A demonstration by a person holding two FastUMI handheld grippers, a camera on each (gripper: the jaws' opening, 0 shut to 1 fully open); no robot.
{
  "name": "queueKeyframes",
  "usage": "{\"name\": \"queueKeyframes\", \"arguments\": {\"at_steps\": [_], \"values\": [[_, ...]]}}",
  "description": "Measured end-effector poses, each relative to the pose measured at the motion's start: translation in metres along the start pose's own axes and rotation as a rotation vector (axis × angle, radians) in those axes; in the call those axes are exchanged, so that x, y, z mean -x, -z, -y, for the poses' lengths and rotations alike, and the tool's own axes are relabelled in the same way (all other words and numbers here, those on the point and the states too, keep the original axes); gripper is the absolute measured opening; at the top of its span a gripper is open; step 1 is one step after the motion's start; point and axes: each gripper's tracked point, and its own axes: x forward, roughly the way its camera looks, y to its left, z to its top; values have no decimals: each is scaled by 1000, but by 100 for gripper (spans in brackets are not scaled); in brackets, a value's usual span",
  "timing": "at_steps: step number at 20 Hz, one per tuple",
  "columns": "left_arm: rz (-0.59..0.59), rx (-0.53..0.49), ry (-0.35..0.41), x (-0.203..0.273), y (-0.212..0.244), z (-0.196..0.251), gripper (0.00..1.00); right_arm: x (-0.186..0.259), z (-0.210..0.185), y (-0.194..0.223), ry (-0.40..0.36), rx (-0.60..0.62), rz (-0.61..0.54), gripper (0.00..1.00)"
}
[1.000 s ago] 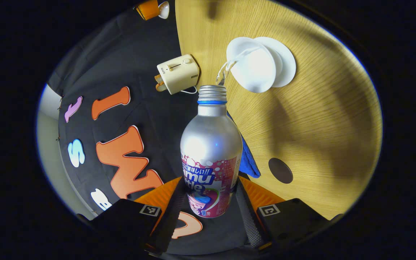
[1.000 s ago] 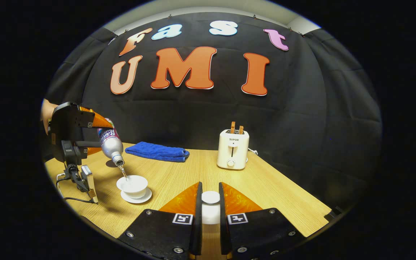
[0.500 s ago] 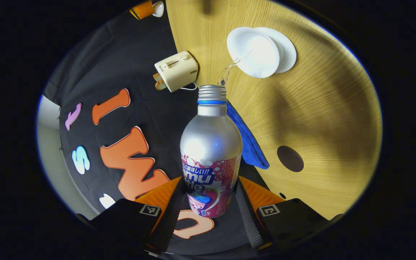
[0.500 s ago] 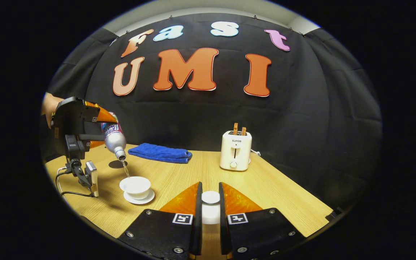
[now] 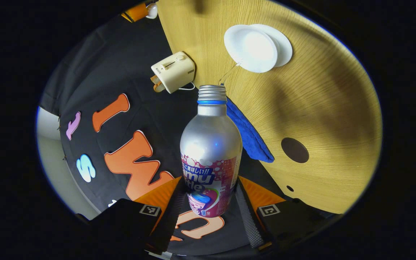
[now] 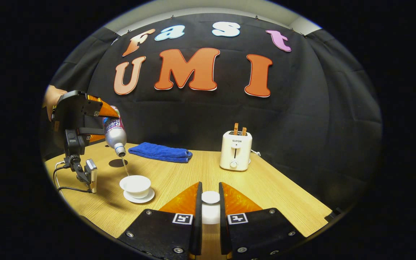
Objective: Open the teacup lid with one hand, grasp the water bottle and pour water into the teacup with the other hand; after pouring, place the water bottle on the coaster and then close the teacup lid.
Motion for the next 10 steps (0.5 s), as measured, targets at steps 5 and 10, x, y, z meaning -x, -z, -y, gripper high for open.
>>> {"name": "queueKeyframes", "arguments": {"at_steps": [5,10], "values": [[3,-40,-6,-1,-6,-7,83,0,1,1,4,4,-1,20],[6,-73,-11,0,-9,-10,81,0,0,1,-1,14,1,20]]}}
